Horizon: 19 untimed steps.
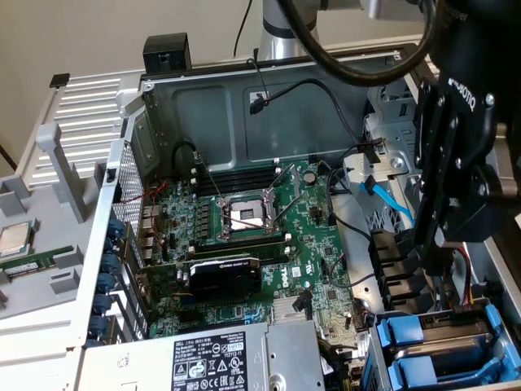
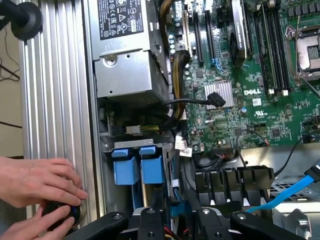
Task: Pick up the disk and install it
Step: 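Insert the second disk wire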
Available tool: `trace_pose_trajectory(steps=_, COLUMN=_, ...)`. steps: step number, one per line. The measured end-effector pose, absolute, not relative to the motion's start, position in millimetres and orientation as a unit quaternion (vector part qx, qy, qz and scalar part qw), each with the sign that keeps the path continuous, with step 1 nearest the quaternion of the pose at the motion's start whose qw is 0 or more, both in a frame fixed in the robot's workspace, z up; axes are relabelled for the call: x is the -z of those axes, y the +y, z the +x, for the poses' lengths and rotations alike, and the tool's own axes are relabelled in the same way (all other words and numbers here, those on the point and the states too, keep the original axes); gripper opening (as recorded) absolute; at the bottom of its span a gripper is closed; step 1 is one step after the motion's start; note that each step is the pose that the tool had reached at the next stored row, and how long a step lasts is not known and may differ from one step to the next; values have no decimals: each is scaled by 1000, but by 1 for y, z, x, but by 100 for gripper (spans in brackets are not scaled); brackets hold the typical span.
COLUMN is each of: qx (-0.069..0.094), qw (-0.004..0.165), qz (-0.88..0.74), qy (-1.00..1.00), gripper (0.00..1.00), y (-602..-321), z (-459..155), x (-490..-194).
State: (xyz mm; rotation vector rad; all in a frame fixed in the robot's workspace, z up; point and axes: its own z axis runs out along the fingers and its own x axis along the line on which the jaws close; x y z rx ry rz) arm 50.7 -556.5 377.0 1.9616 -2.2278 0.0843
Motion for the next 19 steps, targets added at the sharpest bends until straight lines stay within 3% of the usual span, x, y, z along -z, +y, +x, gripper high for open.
trace_pose_trajectory(steps=19, qx=-25, qw=90, qz=653, qy=-751, gripper=31, y=-559, z=54, x=-372)
